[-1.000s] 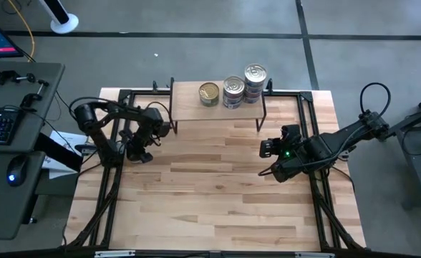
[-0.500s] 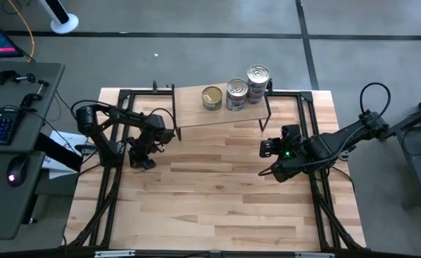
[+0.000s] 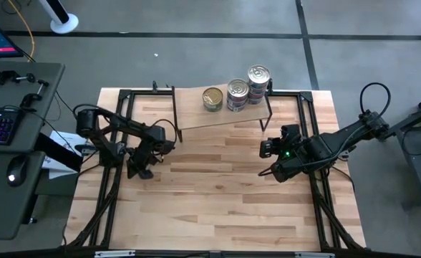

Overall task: Stack canned seafood by type on shelf
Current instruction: Stack the blue tuna can on top of the other stacked blue tuna cans on the shelf

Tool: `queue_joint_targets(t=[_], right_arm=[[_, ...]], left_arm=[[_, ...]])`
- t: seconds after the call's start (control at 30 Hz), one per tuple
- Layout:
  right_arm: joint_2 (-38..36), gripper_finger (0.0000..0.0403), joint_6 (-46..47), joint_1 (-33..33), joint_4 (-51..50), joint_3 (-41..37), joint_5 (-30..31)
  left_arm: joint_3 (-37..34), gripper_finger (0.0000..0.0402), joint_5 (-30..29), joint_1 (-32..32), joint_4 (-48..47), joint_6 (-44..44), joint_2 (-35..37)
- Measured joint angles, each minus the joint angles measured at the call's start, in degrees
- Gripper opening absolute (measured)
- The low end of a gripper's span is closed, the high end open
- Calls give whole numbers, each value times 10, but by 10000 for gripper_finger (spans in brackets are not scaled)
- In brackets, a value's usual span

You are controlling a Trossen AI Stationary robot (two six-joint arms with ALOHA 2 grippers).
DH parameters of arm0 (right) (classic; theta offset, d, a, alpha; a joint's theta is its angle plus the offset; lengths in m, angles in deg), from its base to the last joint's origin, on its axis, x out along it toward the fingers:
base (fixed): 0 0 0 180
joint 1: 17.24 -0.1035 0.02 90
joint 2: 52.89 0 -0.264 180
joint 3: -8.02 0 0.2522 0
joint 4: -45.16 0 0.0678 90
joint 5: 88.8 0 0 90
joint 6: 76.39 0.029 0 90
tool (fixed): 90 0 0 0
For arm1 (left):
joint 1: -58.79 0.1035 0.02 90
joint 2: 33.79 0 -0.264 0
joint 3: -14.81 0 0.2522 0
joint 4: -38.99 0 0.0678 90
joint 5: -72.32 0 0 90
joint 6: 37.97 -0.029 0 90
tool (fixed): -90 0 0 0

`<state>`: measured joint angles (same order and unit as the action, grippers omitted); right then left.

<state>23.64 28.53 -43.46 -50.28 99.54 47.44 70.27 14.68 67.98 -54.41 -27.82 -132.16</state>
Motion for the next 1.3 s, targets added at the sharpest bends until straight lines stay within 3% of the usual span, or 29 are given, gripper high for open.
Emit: queue_joint_targets(t=[0.23, 0.6, 0.7, 1.07, 1.3], right_arm=[[0, 0, 0, 0, -8, 0, 7], [0, 0, 0, 0, -8, 0, 7], [0, 0, 0, 0, -8, 0, 7], [0, 0, 0, 0, -8, 0, 4], [0, 0, 0, 0, -8, 0, -3]], left_arm=[[19, 0, -26, -18, 21, 47, 72], [22, 0, -268, -31, 91, 291, 262], [22, 0, -304, -46, 107, 335, 285], [22, 0, -380, -207, 77, 472, 320], [22, 0, -459, -289, 80, 572, 320]])
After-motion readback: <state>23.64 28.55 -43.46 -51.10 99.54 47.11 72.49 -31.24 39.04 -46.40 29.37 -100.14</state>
